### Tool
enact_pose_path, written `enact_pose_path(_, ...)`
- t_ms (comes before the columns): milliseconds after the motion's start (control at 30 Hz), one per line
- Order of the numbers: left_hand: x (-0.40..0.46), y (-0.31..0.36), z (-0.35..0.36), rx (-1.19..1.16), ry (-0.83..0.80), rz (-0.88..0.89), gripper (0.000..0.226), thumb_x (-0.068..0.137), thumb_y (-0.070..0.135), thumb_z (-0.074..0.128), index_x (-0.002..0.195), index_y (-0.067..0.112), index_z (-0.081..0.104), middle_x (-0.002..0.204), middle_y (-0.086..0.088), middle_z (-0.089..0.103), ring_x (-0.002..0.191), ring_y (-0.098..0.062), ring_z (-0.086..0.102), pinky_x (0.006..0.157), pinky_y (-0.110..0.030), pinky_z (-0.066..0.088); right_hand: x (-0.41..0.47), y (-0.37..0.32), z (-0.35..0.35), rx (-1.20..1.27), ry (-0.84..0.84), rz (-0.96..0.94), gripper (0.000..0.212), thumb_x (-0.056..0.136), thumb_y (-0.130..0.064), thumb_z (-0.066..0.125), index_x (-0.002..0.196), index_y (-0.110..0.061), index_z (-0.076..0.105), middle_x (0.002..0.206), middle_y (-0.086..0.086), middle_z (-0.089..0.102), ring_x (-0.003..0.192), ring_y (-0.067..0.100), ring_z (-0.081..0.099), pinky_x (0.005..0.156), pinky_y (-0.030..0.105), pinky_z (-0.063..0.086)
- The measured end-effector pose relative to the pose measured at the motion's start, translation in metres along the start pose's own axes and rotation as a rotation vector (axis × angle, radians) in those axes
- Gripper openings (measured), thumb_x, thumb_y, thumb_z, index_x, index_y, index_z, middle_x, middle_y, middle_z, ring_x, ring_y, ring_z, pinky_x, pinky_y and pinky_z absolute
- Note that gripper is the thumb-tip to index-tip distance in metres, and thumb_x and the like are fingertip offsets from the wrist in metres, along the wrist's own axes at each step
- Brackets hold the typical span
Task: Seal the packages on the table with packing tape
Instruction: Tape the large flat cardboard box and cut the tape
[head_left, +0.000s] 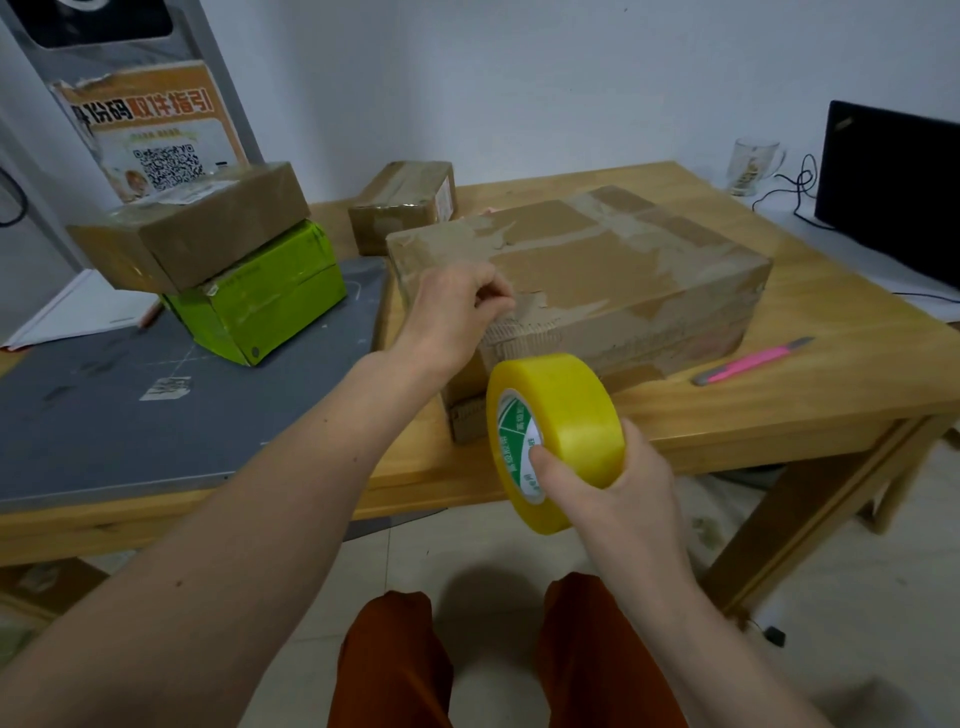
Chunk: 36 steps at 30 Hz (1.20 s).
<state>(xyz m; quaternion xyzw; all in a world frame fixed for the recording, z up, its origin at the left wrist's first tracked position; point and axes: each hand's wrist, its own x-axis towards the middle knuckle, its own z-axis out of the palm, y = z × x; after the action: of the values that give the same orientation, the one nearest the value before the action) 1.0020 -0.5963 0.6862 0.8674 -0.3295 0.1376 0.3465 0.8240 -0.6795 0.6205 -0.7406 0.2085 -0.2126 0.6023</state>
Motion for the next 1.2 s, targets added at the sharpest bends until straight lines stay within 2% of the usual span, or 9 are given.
enact_pose_path(233,0.003,-0.008,0.003,-0.012,-0.011,-0.014,0.008,0.088,0.012,0.07,0.094,0.015,0.075,0.077,0.02,0.055,0.07,0.009,0.05,0.066,0.001,0.038,0.002,0.001,0.004,0.054,-0.021,0.011,0.034,0.063,-0.04,0.08,0.088,-0.023,0.063,0.079,-0.004,0.07,0.071,0.011,0.068,0.061,0.036,0.059)
enact_pose_path(367,0.005,-0.007,0.001,0.016,0.001,0.019,0.011,0.087,0.012,0.071,0.097,0.012,0.076,0.085,0.012,0.061,0.07,0.009,0.049,0.066,0.002,0.037,0.0,-0.003,0.002,0.086,-0.031,0.0,0.038,0.06,-0.044,0.078,0.088,-0.024,0.064,0.08,-0.004,0.07,0.072,0.011,0.068,0.06,0.034,0.059)
enact_pose_path(533,0.011,-0.011,-0.002,-0.025,-0.039,-0.077,0.011,0.088,0.016,0.07,0.098,0.018,0.074,0.082,0.016,0.059,0.072,0.005,0.052,0.065,-0.008,0.041,0.005,-0.01,0.001,0.082,-0.039,0.006,0.034,0.064,-0.041,0.081,0.088,-0.023,0.064,0.08,-0.003,0.07,0.072,0.012,0.068,0.063,0.038,0.059)
enact_pose_path(767,0.012,-0.017,0.001,-0.064,-0.056,-0.131,0.008,0.087,0.018,0.071,0.091,0.024,0.074,0.077,0.021,0.058,0.072,0.004,0.053,0.064,-0.012,0.04,0.007,-0.012,0.005,0.094,-0.049,-0.013,0.03,0.065,-0.035,0.082,0.085,-0.022,0.063,0.078,-0.008,0.069,0.065,0.011,0.067,0.055,0.03,0.056)
enact_pose_path(900,0.01,-0.02,0.003,-0.055,-0.049,-0.121,0.008,0.086,0.018,0.073,0.088,0.026,0.072,0.083,0.019,0.057,0.078,0.001,0.054,0.078,-0.021,0.047,0.009,-0.011,0.007,0.104,-0.076,0.017,0.031,0.064,-0.038,0.08,0.086,-0.025,0.063,0.081,-0.013,0.069,0.071,0.009,0.068,0.059,0.032,0.058)
enact_pose_path(1000,0.007,-0.021,0.008,0.032,0.013,-0.162,0.009,0.08,0.025,0.078,0.087,0.028,0.072,0.119,0.004,0.048,0.116,-0.017,0.046,0.103,-0.037,0.041,0.01,-0.009,0.009,0.119,-0.079,0.036,0.031,0.064,-0.037,0.08,0.087,-0.025,0.063,0.083,-0.013,0.07,0.074,0.011,0.069,0.062,0.035,0.059)
enact_pose_path(1100,0.011,-0.027,0.008,0.142,0.03,-0.328,0.056,0.074,0.043,0.081,0.124,0.028,0.061,0.155,-0.003,0.021,0.141,-0.029,0.02,0.115,-0.048,0.025,0.011,-0.008,0.009,0.118,-0.078,0.034,0.03,0.065,-0.038,0.081,0.087,-0.027,0.064,0.082,-0.015,0.069,0.074,0.009,0.069,0.062,0.035,0.06)
enact_pose_path(1167,0.017,-0.031,0.002,0.001,0.021,-0.582,0.092,0.069,0.045,0.084,0.143,0.02,0.037,0.154,-0.006,0.021,0.141,-0.029,0.023,0.114,-0.05,0.029,0.011,-0.007,0.009,0.122,-0.086,0.04,0.034,0.062,-0.043,0.079,0.088,-0.027,0.064,0.083,-0.013,0.07,0.074,0.01,0.069,0.062,0.036,0.06)
enact_pose_path(1200,0.018,-0.033,-0.001,-0.063,0.06,-0.665,0.09,0.07,0.043,0.084,0.142,0.019,0.036,0.15,-0.007,0.028,0.138,-0.027,0.029,0.112,-0.049,0.034,0.011,-0.007,0.009,0.125,-0.088,0.041,0.035,0.062,-0.043,0.079,0.089,-0.027,0.064,0.083,-0.011,0.07,0.075,0.011,0.069,0.062,0.036,0.06)
